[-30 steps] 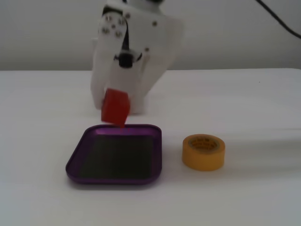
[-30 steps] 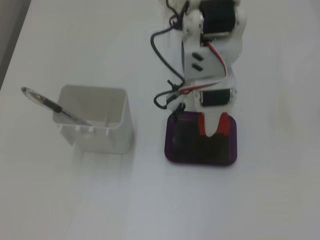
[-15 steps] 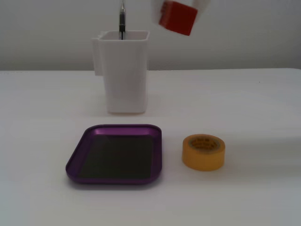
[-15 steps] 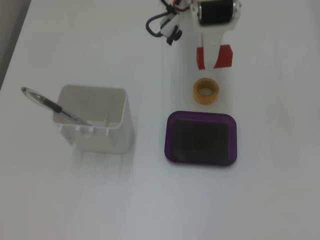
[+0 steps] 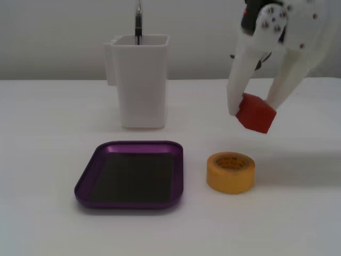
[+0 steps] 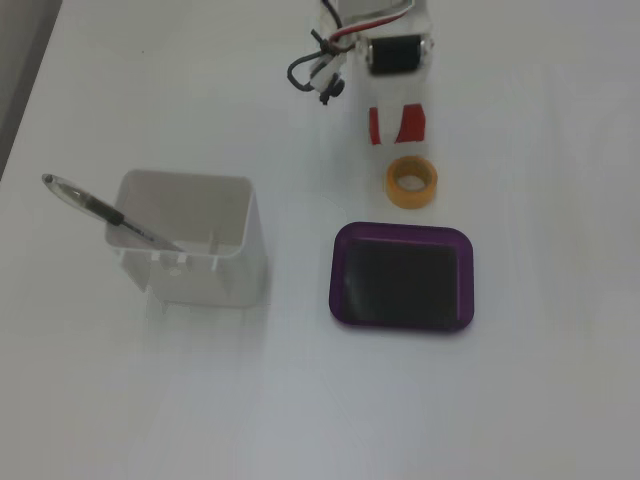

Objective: Remove the cube from the box.

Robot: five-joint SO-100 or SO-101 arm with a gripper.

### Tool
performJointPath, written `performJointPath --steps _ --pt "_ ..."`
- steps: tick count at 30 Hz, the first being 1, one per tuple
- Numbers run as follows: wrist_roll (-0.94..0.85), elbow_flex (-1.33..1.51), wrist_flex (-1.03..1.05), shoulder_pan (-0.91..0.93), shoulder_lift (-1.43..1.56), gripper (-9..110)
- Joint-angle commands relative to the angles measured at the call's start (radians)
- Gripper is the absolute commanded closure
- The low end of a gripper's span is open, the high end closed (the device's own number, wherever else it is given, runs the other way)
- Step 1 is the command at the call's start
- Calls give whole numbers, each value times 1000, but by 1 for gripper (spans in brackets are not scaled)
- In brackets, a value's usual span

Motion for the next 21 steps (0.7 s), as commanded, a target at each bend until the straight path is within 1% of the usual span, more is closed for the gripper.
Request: performJointPath --steps 1,5,7,10,14,18,21 --pt "-8 84 -164 87 69 102" --pt "-29 103 -224 156 69 102" --pt "-69 106 -229 158 67 102" --pt "-78 130 -236 156 67 102" --pt "-81 210 -307 153 66 102" --pt "-141 281 -374 153 66 102" --pt "-152 301 -408 155 66 102"
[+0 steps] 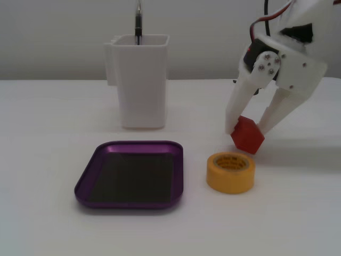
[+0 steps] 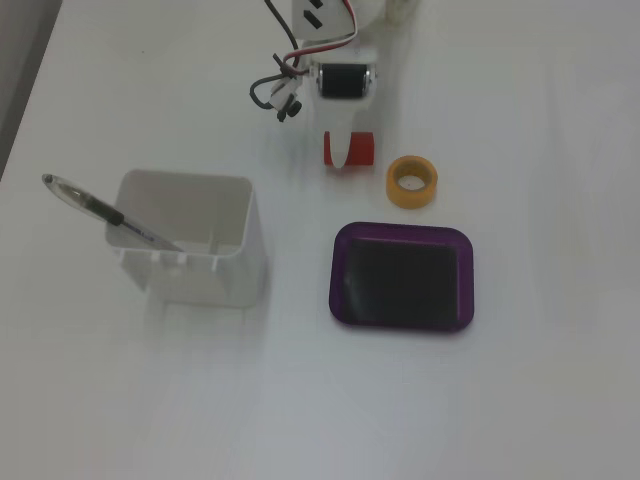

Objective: Remove the cube from the box.

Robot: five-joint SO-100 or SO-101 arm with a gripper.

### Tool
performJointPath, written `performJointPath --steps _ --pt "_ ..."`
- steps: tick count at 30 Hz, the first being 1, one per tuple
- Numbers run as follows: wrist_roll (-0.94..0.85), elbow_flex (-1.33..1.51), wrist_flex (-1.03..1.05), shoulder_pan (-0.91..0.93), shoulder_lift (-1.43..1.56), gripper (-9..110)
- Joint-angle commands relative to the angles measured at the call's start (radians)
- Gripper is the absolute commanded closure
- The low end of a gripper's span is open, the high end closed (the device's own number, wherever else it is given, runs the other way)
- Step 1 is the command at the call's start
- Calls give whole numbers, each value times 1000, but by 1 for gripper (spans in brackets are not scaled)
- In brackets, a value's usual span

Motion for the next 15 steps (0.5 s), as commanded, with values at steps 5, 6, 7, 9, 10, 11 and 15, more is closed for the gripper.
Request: performJointPath --steps 5,6,7,9,10,11,15 --pt "-14 -3 -60 0 31 102" --pt "-14 -3 -60 0 12 102" --pt "-14 -5 -60 0 -12 102" --pt "-14 -11 -66 0 -61 102" --pt "-9 -14 -66 2 -84 102" --pt "-6 -17 -66 2 -97 102" --pt "-5 -18 -66 2 -140 98"
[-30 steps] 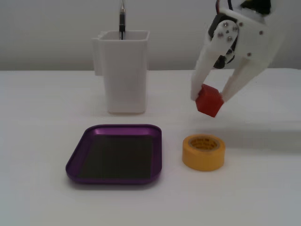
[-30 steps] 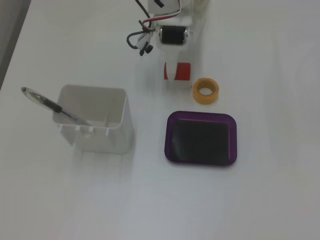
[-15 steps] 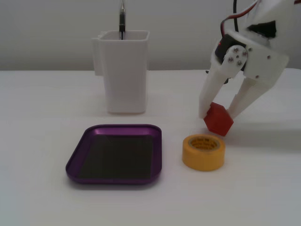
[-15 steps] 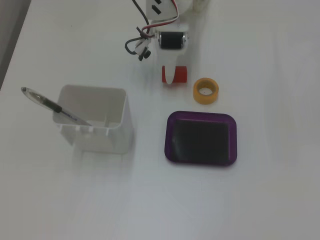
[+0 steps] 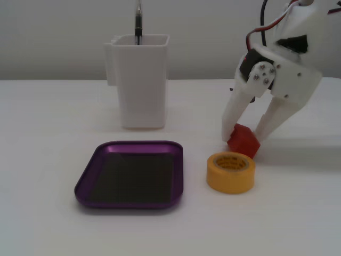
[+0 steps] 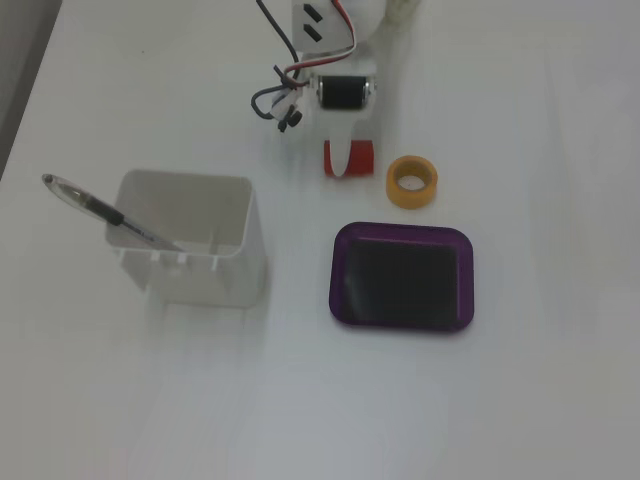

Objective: Remove the cube from the box.

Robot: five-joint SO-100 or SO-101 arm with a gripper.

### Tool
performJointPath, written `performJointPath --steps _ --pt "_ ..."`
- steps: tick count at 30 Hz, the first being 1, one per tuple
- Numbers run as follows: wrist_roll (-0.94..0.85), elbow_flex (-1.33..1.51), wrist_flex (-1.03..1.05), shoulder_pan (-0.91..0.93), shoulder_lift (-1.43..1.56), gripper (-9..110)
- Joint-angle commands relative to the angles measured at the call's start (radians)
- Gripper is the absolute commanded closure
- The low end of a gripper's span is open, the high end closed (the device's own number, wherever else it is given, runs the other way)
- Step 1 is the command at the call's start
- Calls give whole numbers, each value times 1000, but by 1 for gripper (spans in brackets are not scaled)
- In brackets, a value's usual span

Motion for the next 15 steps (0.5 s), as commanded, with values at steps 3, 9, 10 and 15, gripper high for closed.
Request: performJointPath --steps 3,9,10,15 --pt "3 -18 -8 -3 -20 92" --pt "5 -81 11 0 -15 89" --pt "5 -97 26 2 -15 89" --pt "6 -242 164 2 -5 89"
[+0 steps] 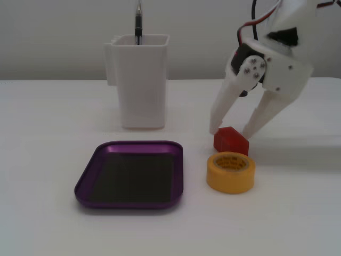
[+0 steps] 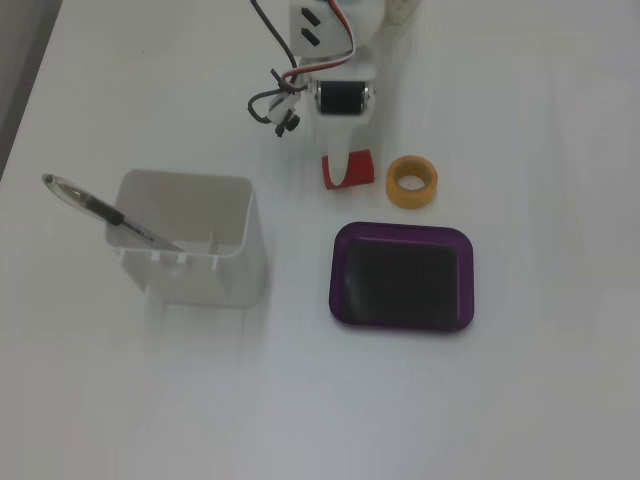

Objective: Remove the cube from the box.

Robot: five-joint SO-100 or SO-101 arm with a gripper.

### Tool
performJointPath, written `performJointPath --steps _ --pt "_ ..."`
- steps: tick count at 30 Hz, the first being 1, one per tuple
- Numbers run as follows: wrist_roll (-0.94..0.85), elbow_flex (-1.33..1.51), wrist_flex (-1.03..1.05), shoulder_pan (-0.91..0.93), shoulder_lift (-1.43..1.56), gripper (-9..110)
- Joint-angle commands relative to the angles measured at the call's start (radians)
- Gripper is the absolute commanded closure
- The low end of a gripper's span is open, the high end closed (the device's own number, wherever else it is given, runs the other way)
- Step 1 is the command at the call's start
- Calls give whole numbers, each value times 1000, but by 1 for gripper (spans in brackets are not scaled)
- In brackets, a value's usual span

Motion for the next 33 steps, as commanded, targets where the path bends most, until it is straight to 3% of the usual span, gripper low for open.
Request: performJointPath --steps 1,12,33 --pt "6 -133 107 6 32 89" --pt "21 -161 353 -2 515 89" --pt "83 862 408 5 1560 89"
